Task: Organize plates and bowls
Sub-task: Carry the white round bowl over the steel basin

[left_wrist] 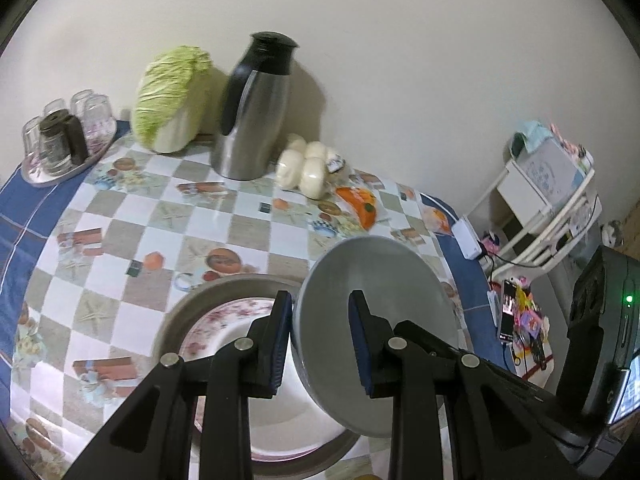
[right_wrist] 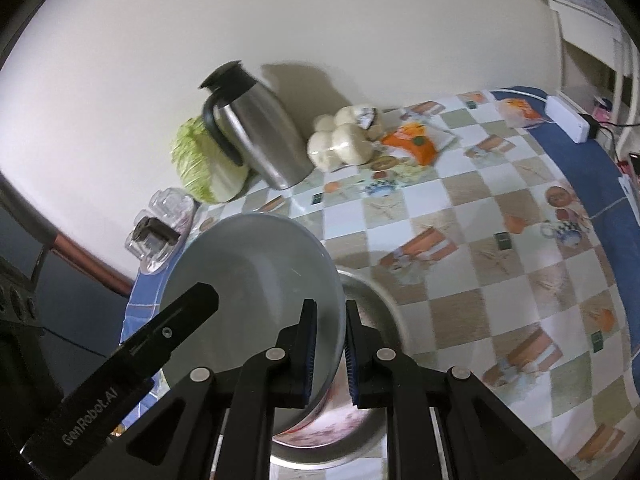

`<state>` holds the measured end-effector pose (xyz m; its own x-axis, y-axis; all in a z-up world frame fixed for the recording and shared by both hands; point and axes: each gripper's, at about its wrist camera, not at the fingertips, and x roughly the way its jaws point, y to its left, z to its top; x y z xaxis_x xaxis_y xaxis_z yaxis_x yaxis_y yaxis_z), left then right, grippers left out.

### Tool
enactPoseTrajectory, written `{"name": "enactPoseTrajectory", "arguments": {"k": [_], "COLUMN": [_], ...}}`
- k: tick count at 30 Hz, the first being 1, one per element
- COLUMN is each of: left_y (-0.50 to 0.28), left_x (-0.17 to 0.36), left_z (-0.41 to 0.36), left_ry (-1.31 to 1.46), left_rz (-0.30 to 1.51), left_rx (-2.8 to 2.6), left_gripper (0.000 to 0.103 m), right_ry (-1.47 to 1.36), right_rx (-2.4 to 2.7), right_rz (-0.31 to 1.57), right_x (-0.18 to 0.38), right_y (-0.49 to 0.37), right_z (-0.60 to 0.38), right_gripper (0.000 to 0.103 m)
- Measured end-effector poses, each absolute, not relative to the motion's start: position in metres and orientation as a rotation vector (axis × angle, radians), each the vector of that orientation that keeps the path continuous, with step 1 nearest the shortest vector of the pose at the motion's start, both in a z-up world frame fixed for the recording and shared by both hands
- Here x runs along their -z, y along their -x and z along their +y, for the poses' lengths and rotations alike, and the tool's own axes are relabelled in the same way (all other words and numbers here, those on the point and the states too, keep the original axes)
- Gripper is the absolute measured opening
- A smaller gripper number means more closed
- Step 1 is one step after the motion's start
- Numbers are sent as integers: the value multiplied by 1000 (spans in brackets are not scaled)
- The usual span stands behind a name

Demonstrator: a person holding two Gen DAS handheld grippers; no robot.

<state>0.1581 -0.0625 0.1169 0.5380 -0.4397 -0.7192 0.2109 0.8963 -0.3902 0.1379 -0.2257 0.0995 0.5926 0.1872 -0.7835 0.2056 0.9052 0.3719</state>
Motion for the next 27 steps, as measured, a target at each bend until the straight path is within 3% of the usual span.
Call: {"name": "enactPoseTrajectory", "arguments": {"k": [12,27], "left_y": [-154,-154], "left_x": [-112,-98], "left_z": [-14,-14], "left_ry": [331,328], "left_rz": [934,985], "left_rx": [335,336], "left_gripper": [29,29], "right_ry": [-418,-415], "right_rx": [-39,4], "right_rz": [973,1005], "right_x": [-95,-87], "right_y": [-144,-142], "right_z": [-176,-171], "right_gripper": [16,16]}}
